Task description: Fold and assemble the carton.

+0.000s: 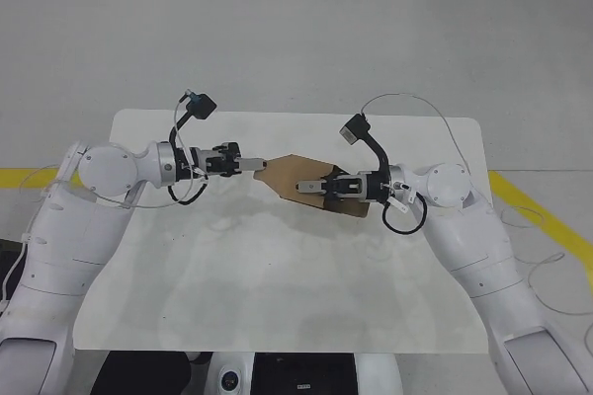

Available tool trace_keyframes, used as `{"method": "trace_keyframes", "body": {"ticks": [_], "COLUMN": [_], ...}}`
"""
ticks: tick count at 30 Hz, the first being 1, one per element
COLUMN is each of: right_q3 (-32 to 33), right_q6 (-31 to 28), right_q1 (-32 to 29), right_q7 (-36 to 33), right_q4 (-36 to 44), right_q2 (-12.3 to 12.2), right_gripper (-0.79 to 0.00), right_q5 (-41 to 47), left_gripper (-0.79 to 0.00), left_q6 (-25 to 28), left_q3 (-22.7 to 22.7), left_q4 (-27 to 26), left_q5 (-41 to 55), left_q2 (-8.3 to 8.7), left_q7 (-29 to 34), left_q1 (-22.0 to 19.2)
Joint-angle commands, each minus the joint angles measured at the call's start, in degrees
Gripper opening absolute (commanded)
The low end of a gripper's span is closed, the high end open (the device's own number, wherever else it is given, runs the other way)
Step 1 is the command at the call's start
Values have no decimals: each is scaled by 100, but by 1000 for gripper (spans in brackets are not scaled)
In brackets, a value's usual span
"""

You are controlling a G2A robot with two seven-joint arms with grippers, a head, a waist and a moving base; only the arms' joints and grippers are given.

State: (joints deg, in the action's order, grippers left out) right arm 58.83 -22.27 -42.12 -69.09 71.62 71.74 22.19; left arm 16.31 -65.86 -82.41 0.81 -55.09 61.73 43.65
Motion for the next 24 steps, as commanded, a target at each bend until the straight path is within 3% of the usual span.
{"method": "trace_keyframes", "body": {"ticks": [1, 24], "right_q3": [-3, -192], "right_q6": [-2, -212], "right_q1": [0, 16], "right_q7": [-4, -94], "right_q4": [16, 279], "right_q2": [-1, 82], "right_gripper": [-785, -785], "right_q5": [22, 760], "left_gripper": [0, 0], "left_q6": [5, 226], "left_q3": [16, 47], "left_q4": [9, -156], "left_q5": [-51, 480], "left_q2": [0, 4], "left_q7": [-20, 236], "left_q1": [-6, 70]}}
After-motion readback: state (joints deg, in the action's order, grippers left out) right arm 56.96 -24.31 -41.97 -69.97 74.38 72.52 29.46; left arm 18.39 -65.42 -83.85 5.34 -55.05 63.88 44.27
